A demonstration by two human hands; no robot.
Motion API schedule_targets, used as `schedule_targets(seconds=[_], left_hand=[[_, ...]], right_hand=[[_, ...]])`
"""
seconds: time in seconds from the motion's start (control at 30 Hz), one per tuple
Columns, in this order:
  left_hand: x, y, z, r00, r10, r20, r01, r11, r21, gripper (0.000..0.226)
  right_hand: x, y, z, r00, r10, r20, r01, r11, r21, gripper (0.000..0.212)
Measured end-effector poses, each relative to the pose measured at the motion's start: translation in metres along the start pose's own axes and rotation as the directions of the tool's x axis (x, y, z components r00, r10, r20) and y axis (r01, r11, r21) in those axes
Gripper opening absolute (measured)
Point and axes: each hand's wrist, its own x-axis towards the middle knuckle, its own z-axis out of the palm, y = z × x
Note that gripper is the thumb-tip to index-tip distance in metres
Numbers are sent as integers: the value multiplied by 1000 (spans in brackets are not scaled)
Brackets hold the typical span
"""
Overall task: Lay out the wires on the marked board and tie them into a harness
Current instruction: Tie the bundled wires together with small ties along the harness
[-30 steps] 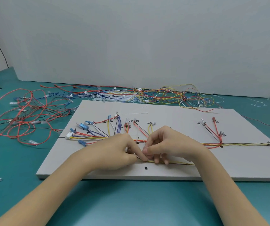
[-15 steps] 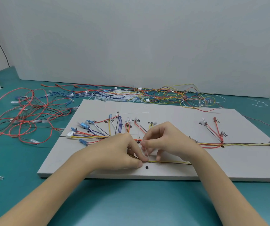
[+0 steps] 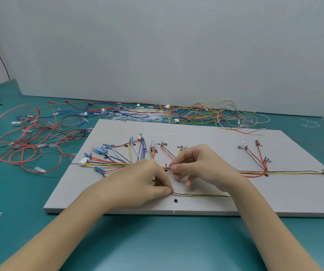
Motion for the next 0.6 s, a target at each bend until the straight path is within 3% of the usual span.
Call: schedule_targets(seconds=[0.47,0.6], left_hand=[[0,10,8,988,121,-99,-128,990,-64,23],[1,11,11,982,138,-127,-142,990,-16,27]], right_hand=[[0,1,3,1000,27,12,-27,999,-18,8],[1,1,3,999,38,-1,-38,999,-20,6]])
